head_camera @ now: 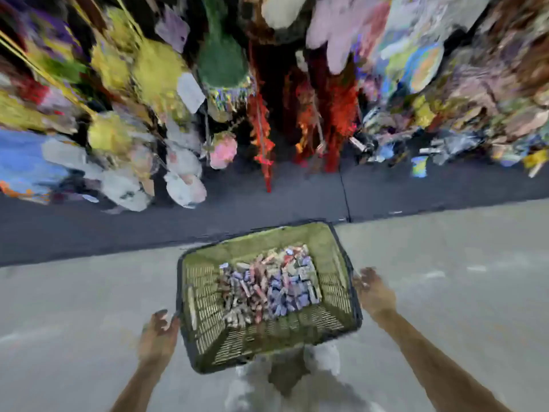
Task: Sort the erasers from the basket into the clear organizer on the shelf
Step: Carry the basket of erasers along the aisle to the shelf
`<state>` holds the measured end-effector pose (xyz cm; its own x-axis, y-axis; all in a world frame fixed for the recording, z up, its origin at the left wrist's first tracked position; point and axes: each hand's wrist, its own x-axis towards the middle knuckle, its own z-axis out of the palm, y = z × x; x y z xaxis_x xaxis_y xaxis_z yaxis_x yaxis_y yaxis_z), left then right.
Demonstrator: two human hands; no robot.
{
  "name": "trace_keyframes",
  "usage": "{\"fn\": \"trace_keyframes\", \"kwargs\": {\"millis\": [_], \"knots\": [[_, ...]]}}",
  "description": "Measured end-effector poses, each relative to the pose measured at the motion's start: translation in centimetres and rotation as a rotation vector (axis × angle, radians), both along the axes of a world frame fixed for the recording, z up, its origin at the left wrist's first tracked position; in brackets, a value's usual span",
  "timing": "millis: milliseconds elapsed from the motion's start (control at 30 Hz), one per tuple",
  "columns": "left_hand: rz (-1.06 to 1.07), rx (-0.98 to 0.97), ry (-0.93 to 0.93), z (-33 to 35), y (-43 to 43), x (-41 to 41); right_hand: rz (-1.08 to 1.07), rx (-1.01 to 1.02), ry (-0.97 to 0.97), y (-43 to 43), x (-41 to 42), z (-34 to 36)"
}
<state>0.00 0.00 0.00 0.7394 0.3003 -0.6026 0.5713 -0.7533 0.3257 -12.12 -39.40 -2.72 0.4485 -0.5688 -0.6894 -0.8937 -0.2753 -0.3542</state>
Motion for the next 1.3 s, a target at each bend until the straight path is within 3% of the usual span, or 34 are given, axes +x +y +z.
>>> {"fn": "trace_keyframes", "kwargs": {"millis": [100,233,333,467,667,900,1000,1167,1300], "knots": [[0.001,0.018,0.087,-6.6,0.3,0.0,-0.054,0.023,-0.005,0.2,0.6,-6.0],[0.163,-0.028,0.107,-12.5,0.1,-0.2,-0.105,-0.031,-0.062,0.0,1.1,-11.2],[0.256,0.009,0.115,-14.0,0.5,0.1,-0.140,-0.066,-0.123,-0.1,1.4,-12.6],[0.222,0.002,0.079,-12.2,0.5,0.3,-0.261,-0.053,-0.207,0.3,0.6,-11.2],[0.185,-0.023,0.018,-3.3,-1.4,0.8,-0.455,-0.017,-0.256,0.2,-3.3,-2.2],[-0.067,-0.057,-0.085,13.3,-5.2,0.4,-0.643,-0.025,-0.270,0.1,-12.0,15.5],[-0.180,-0.159,-0.050,20.3,-7.6,1.3,-0.696,-0.046,-0.260,-0.1,-15.6,23.0],[-0.523,-0.100,-0.162,29.7,-14.6,2.2,-0.974,-0.132,-0.288,-0.3,-20.6,33.1],[-0.835,-0.066,-0.238,34.7,-23.2,1.7,-1.215,-0.155,-0.336,-0.9,-25.2,37.1]]}}
